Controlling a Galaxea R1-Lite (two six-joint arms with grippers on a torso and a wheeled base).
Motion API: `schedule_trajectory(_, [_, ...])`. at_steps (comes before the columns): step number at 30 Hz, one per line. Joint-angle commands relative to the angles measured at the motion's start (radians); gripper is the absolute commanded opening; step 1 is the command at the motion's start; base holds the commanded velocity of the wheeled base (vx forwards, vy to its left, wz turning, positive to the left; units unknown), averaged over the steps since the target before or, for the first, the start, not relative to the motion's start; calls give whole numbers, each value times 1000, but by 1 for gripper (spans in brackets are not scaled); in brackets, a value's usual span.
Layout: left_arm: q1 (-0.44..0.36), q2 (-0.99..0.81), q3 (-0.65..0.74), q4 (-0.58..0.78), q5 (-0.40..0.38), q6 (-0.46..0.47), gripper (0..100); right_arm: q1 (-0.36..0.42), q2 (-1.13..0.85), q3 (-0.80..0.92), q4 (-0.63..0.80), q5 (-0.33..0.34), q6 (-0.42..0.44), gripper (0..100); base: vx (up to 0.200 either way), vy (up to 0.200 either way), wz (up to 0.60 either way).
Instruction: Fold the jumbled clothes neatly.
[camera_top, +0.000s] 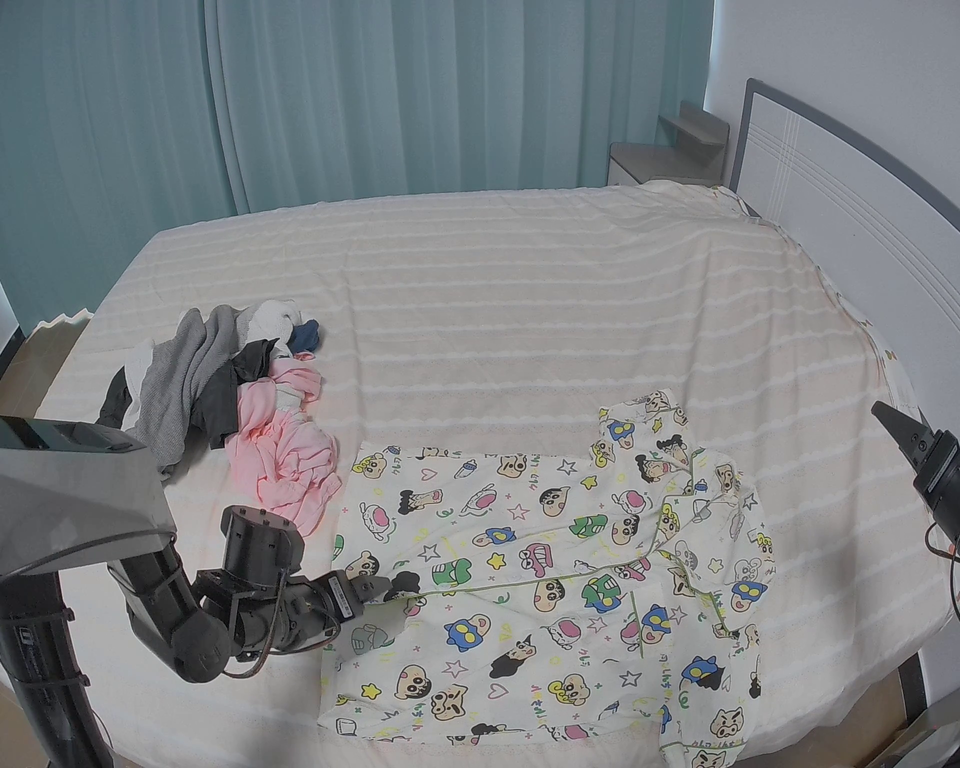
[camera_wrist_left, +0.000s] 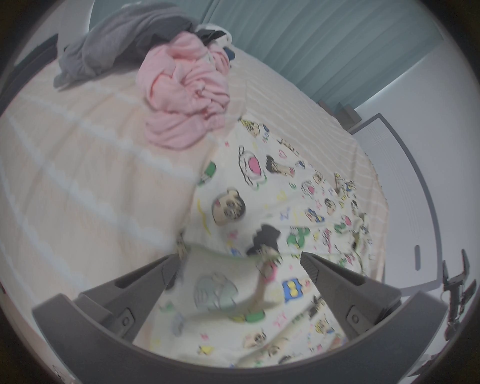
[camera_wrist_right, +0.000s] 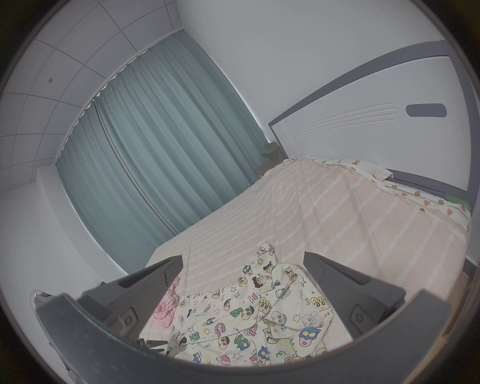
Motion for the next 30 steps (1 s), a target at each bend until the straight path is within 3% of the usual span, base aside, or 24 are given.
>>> schedule_trajectory(1, [-97, -44, 63, -1, -40, -68, 100, 3, 2, 5, -1, 0, 0, 100, 0, 0, 0])
schedule_trajectory(8, [-165, -7, 56, -2, -13, -101, 100, 6, -4, 5, -1, 10, 0, 100, 0, 0, 0])
schedule_trajectory(14, [-152, 43, 45, -53, 63, -92, 100, 6, -7, 8, -1, 25, 0, 100, 0, 0, 0])
schedule_trajectory(16, [-125, 68, 46, -125, 95, -75, 100, 6, -9, 8, -1, 25, 0, 100, 0, 0, 0])
schedule_trajectory(21, [-129, 103, 71, -165, 95, -63, 100, 6, -9, 8, -1, 25, 0, 100, 0, 0, 0])
schedule_trajectory(30, [-266, 112, 99, -170, 118, -68, 100, 6, -7, 11, -1, 25, 0, 100, 0, 0, 0])
